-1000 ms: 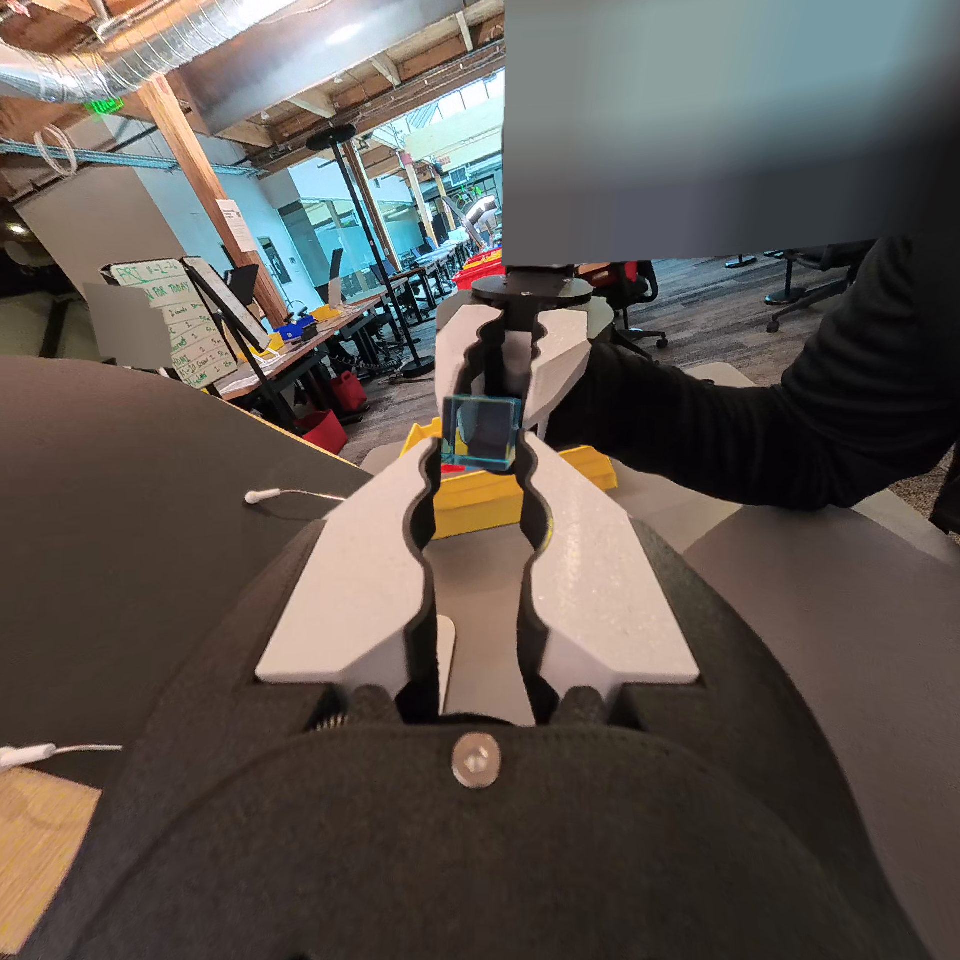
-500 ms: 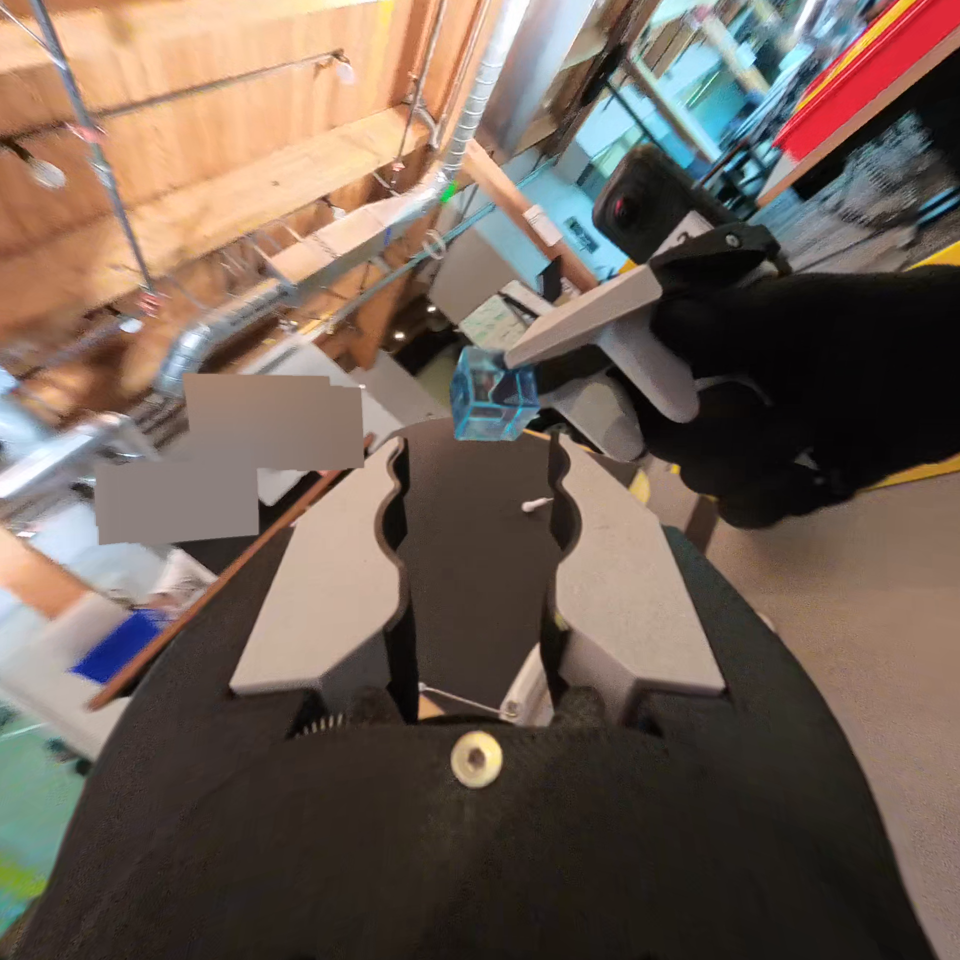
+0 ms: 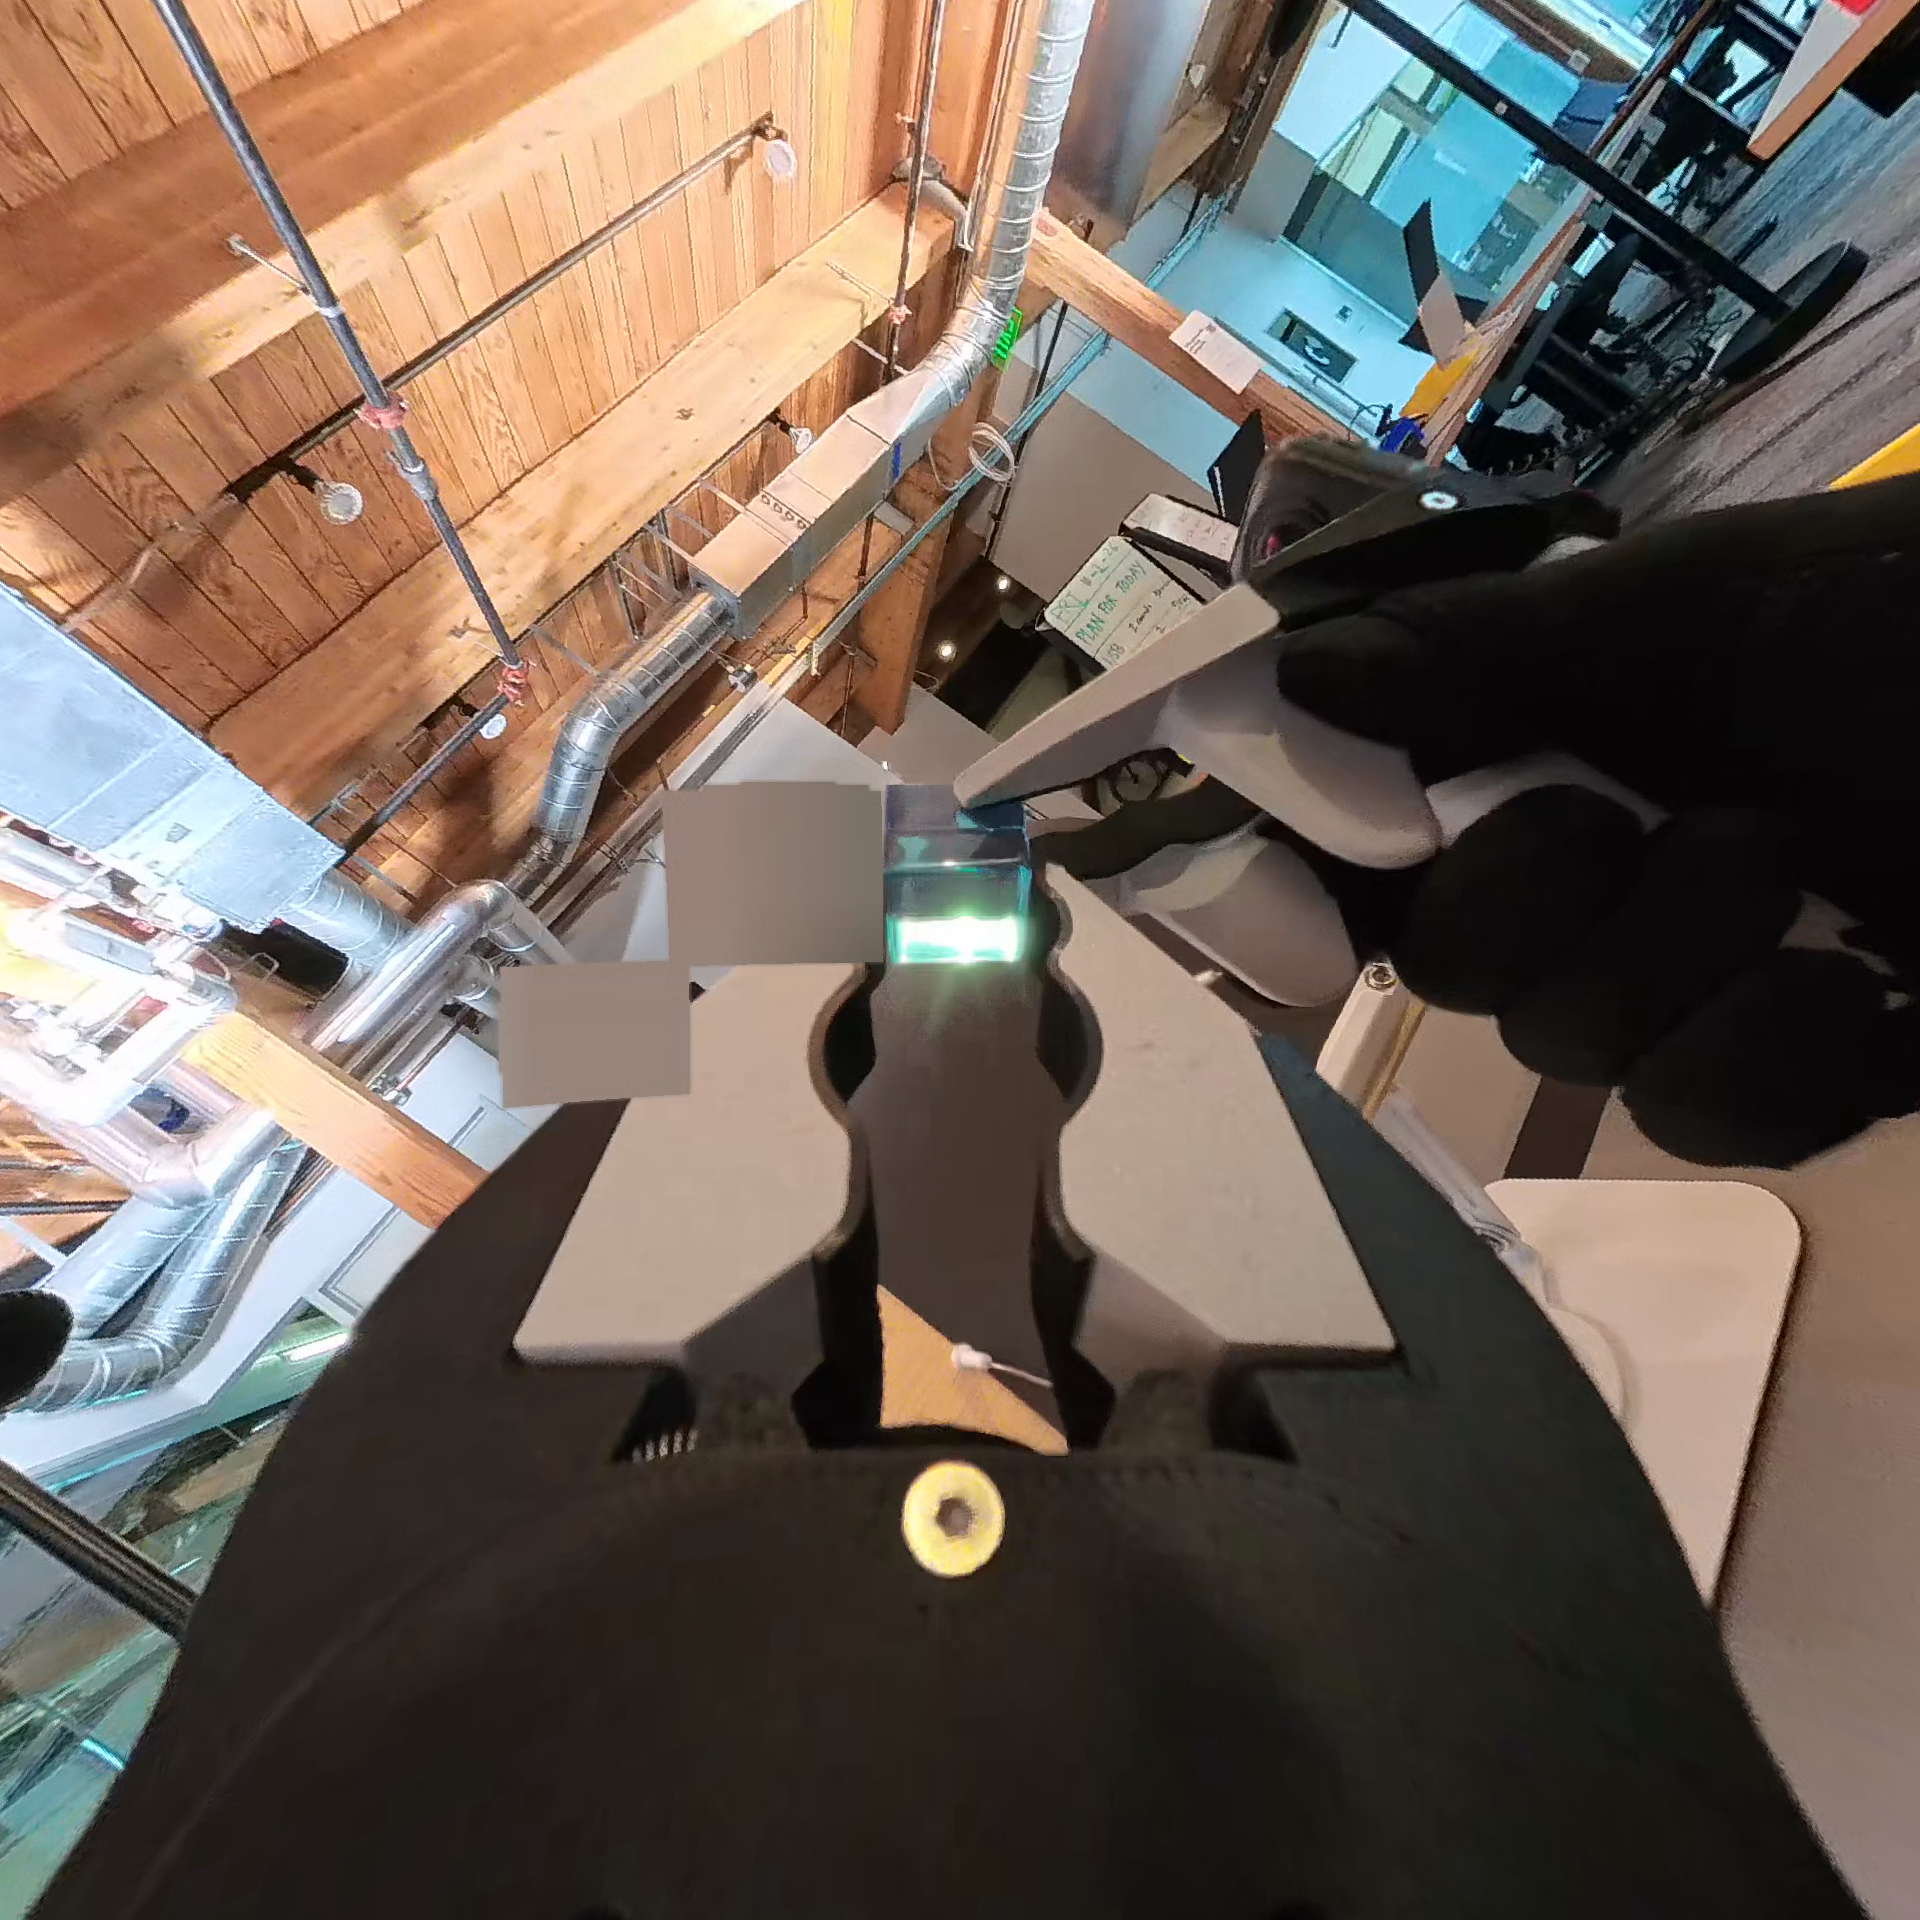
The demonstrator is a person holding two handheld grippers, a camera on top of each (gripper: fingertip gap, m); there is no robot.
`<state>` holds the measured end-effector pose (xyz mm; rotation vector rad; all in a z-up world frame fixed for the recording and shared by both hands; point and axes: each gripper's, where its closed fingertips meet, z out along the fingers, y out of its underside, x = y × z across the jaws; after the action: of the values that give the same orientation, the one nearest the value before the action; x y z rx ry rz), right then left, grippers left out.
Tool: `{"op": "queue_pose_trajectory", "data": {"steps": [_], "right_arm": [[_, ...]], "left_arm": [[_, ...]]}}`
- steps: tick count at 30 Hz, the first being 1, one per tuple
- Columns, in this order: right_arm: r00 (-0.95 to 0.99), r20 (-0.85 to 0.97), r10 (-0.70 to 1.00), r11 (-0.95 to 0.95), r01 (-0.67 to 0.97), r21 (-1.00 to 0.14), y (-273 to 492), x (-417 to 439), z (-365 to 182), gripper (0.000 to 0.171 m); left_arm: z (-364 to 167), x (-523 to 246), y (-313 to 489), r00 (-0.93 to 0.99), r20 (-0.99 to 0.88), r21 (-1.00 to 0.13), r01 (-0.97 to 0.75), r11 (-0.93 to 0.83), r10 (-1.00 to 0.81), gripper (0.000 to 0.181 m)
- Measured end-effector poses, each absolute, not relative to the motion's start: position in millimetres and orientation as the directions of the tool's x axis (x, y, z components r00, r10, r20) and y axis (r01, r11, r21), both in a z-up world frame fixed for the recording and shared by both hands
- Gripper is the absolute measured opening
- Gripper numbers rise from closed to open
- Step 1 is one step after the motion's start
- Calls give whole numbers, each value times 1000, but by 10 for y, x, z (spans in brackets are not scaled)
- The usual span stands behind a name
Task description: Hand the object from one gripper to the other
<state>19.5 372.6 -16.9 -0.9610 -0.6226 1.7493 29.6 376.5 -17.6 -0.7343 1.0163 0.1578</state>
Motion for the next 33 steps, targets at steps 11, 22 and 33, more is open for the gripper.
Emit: {"op": "queue_pose_trajectory", "data": {"steps": [11, 22, 33], "right_arm": [[136, 340, 931, 353, -86, -932, 3480, 256, -411, 37], [54, 502, 863, 495, 101, -863, 3308, 138, -671, 29], [11, 495, 869, 491, 114, -864, 3263, 121, -735, 24]], "left_arm": [[-419, 239, 3547, 259, -569, -822, -177, 541, -781, 25], [-741, 276, 3326, 32, -503, -846, -224, 484, -864, 25], [-805, 269, 3290, -7, -491, -845, -238, 479, -871, 25]]}}
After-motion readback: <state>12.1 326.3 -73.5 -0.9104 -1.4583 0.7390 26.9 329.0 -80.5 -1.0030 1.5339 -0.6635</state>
